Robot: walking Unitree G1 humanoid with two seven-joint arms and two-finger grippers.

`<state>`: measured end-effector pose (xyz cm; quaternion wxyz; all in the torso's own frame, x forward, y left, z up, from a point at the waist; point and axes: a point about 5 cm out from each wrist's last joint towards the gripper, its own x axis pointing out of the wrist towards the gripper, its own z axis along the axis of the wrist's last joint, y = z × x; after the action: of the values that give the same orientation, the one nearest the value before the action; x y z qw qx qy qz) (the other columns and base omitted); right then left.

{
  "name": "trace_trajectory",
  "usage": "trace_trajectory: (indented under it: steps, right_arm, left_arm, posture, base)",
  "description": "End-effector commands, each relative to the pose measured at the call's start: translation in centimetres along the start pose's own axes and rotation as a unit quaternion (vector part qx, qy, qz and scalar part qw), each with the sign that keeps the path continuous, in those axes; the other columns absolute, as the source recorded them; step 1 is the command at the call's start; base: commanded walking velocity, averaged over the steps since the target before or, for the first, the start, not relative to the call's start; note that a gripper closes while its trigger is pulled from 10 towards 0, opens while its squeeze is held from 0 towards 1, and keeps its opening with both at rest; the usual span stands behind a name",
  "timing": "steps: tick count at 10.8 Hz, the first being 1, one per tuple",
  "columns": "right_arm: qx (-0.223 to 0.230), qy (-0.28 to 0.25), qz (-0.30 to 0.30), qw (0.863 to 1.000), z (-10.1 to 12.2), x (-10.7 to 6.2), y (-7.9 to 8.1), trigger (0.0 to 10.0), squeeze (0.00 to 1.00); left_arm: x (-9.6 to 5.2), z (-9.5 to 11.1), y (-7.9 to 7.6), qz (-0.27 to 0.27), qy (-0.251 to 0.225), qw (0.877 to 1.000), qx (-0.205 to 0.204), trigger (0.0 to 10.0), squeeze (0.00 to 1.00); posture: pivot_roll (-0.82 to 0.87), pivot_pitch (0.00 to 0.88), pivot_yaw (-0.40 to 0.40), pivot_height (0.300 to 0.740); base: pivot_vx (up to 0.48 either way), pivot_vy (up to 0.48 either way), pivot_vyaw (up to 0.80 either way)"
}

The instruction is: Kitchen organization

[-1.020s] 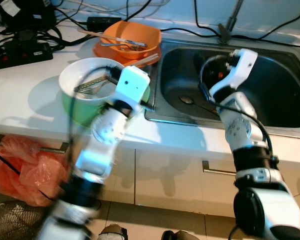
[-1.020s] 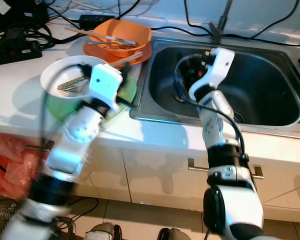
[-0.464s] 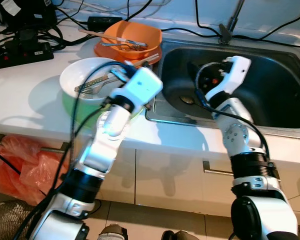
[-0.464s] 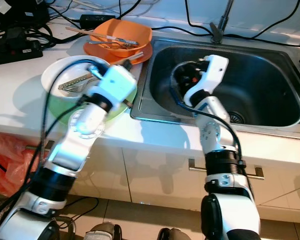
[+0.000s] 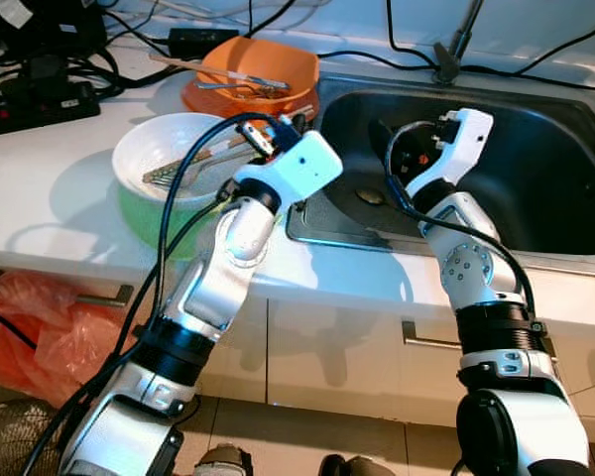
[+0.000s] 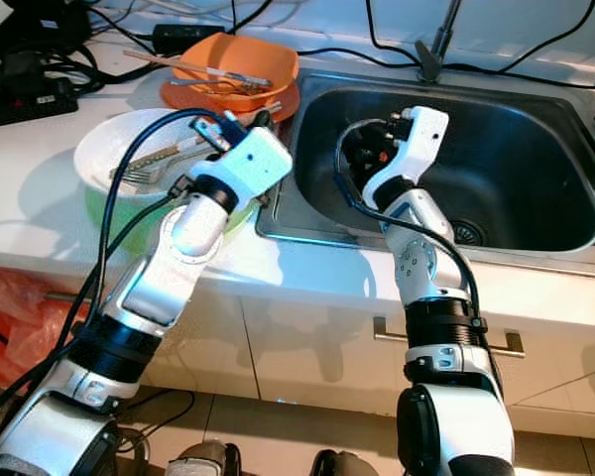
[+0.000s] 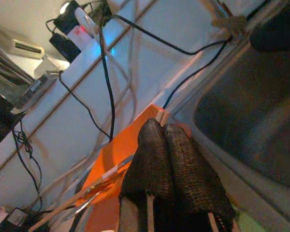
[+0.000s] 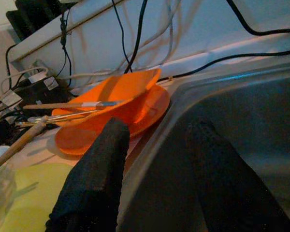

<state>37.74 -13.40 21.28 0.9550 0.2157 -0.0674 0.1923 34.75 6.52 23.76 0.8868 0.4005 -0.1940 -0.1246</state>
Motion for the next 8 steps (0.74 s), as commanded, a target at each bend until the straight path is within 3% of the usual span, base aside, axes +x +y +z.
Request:
trace_trajectory:
  steps: [1,4,5,8]
  right_arm:
    - [-0.001,-0.008,-0.001,1.000,0.5,-0.1,0.0,10.0,0.00]
    - [-0.004,-0.007,0.002,1.000,0.5,-0.1,0.2,10.0,0.00]
    - [-0.003,-0.006,0.001,1.000,0.5,0.0,0.2,10.0,0.00]
    - [0.000,-0.002,0.002,1.000,0.3,0.1,0.3,10.0,0.00]
  left_arm:
    - [0.4,0.2,0.0,-0.004,0.006,1.000,0.019,10.0,0.00]
    - [0.1,0.4,0.2,0.003,0.006,1.000,0.012,10.0,0.00]
    - [-0.7,1.3,0.4,0.008,-0.006,1.000,0.005,10.0,0.00]
    - [-1.8,1.5,0.3,0.005,0.002,1.000,0.008,10.0,0.00]
  posture:
    - [0.16,0.148,-0.045,0.740]
    - [0.16,0.157,-0.051,0.740]
    - [0.16,0.162,-0.056,0.740]
    - [0.18,0.166,-0.064,0.740]
  base:
    - [0.000,0.000,0.00]
    - [0.000,0.000,0.00]
    - [0.000,0.000,0.00]
    - [0.000,0.000,0.00]
